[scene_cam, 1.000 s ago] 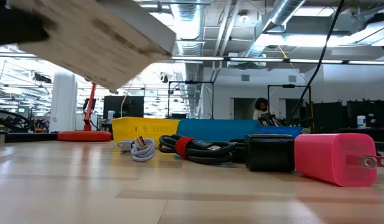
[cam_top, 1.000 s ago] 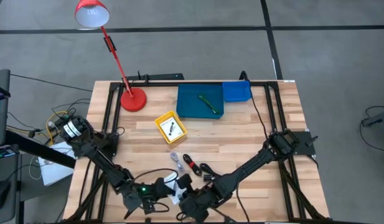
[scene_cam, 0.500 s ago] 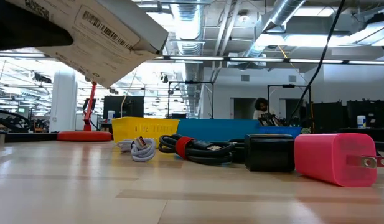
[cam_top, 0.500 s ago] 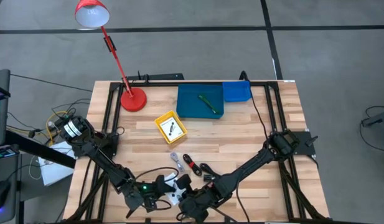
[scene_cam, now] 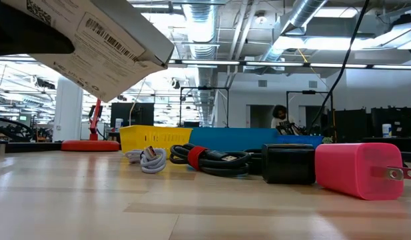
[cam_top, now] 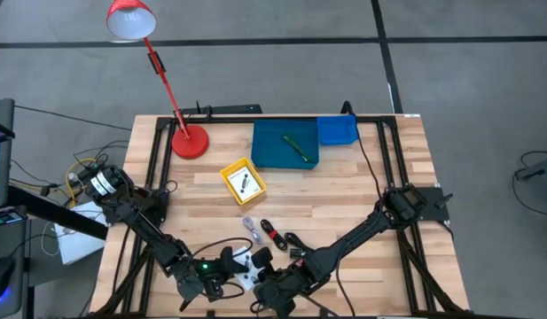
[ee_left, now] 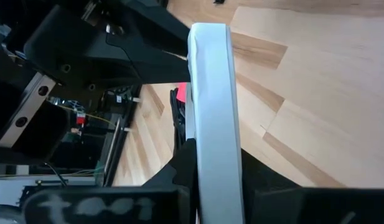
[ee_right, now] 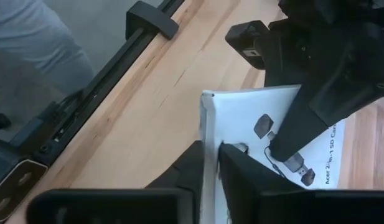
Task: Pick and place items into bin
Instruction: Put the white card reader box into the yellow bin
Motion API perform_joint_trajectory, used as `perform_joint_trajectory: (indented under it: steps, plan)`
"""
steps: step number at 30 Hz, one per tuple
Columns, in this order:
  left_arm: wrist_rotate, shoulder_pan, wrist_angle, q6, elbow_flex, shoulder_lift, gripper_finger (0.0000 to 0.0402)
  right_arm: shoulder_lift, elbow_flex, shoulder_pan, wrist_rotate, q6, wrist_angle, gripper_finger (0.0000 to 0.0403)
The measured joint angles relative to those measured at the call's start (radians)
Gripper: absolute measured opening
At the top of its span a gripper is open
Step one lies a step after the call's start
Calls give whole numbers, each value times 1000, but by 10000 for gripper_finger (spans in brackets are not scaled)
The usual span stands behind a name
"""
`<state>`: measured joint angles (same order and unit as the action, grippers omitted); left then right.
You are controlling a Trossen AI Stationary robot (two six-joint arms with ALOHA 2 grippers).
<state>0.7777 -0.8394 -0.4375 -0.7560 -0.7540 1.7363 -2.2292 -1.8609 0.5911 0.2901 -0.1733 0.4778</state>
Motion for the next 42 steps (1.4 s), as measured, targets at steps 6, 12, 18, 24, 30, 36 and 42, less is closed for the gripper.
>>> perform_joint_trajectory:
  steps: [6,12,18,24,30,36,42]
  plan:
    - [41,0,22,14,0,0,30,0,1,2,10,10,3,102]
    - [99,2,87,39,-2,-1,30,-1,1,1,15,96,45,150]
    - [138,11,163,40,-1,-1,30,-1,-2,1,22,259,107,174]
    - [124,48,275,42,1,-2,30,-1,-2,25,16,297,160,170]
    - [99,99,333,-34,-3,-60,30,-1,-2,22,24,327,300,159]
    - [99,167,477,-55,-49,-279,30,-1,-2,2,23,399,406,147]
    - [-44,273,735,-124,-91,-514,30,-1,-2,-14,24,410,462,137]
